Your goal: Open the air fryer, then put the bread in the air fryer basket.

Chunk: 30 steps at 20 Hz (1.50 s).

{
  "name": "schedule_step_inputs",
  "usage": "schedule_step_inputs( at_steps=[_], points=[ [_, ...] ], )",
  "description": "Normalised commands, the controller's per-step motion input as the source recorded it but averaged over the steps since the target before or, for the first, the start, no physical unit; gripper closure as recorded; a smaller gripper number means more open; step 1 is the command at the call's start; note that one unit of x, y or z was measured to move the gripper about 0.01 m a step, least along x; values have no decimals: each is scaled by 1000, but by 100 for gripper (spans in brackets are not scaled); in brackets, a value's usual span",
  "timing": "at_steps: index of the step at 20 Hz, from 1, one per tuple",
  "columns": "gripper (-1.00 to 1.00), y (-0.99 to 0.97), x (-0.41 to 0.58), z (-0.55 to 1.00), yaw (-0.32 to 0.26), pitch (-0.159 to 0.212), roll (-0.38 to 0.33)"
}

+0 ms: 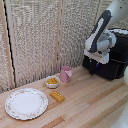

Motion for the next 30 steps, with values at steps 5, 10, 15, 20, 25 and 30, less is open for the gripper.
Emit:
schedule_step_inputs(
  at_steps=[5,10,15,20,25,30],
  points=[
    [100,854,68,-4,-123,-55,-14],
    [100,716,114,-103,-178,-42,-51],
    [100,546,220,-47,-149,-2,-40],
    [-100,199,82,-1,21,0,-22],
    [-100,148,49,-4,-48,0,-11],
    [-100,166,70,434,-63,68,-56]
  ],
)
